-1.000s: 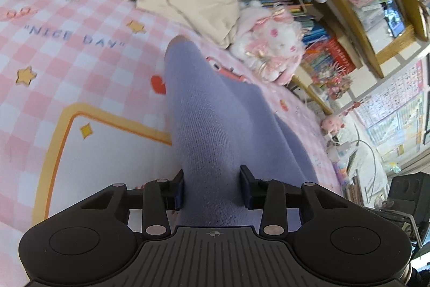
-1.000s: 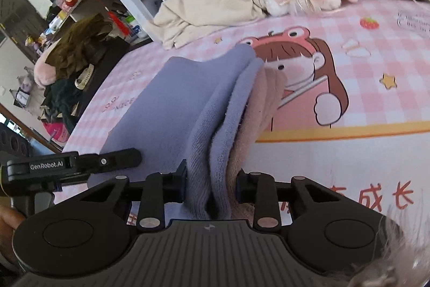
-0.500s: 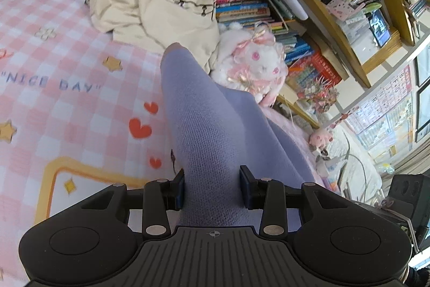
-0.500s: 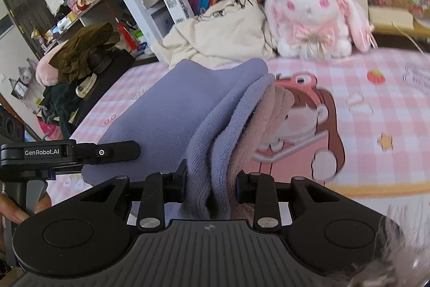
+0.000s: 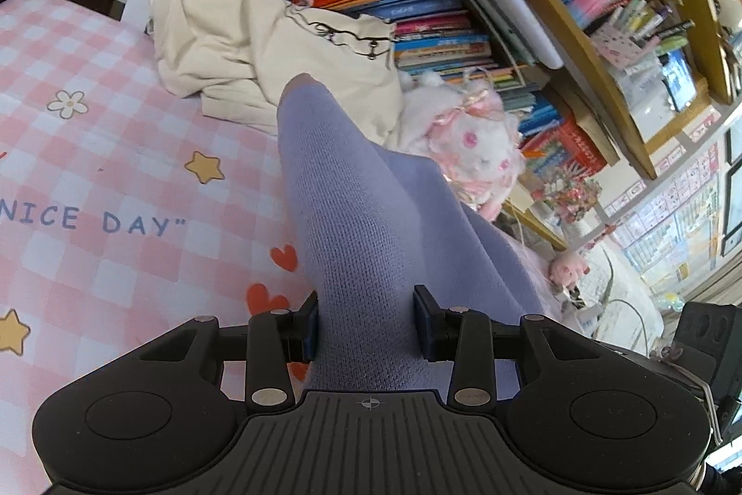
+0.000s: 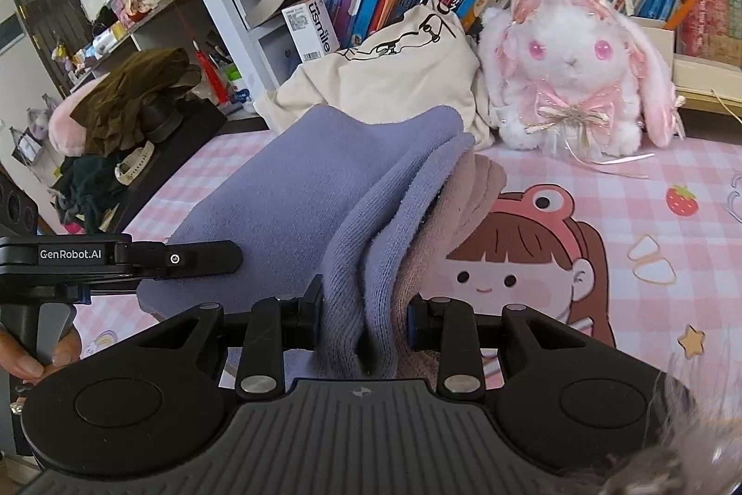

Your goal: Fold clothes

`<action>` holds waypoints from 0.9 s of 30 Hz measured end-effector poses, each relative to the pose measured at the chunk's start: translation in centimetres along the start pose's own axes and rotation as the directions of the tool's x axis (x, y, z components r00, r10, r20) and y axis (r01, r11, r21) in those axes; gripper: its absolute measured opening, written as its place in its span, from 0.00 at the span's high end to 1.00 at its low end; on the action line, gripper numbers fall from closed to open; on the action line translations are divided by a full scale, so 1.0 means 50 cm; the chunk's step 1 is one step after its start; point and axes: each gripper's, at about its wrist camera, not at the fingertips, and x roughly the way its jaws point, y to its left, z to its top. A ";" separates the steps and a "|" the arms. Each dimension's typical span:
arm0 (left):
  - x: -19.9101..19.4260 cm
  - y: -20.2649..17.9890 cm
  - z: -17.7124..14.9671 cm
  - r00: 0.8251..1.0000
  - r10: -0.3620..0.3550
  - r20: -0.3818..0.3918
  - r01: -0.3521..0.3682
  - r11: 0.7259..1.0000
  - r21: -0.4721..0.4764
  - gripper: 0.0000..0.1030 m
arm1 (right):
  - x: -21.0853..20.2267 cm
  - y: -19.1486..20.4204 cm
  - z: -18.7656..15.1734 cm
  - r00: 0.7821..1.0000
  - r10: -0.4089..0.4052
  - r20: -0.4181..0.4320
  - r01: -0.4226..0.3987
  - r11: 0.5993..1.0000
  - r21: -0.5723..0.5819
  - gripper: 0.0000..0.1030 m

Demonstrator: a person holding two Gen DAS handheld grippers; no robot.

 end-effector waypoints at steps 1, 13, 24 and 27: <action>0.005 0.008 0.004 1.000 0.003 -0.003 -0.003 1.000 -0.006 0.64 | 0.009 0.001 0.003 1.000 -0.002 -0.004 0.002 1.000 0.000 0.72; 0.057 0.063 0.049 0.999 0.028 -0.046 -0.028 1.000 -0.012 0.64 | 0.101 -0.007 0.025 0.999 -0.023 -0.041 0.025 0.999 0.044 0.72; 0.090 0.102 0.074 0.997 0.041 -0.071 -0.043 0.999 -0.025 0.64 | 0.154 -0.032 0.027 0.999 -0.023 -0.042 0.029 0.988 0.153 0.71; 0.096 0.107 0.075 0.996 0.049 -0.079 -0.051 0.998 -0.029 0.63 | 0.161 -0.045 0.025 0.999 -0.020 -0.051 0.029 0.982 0.188 0.69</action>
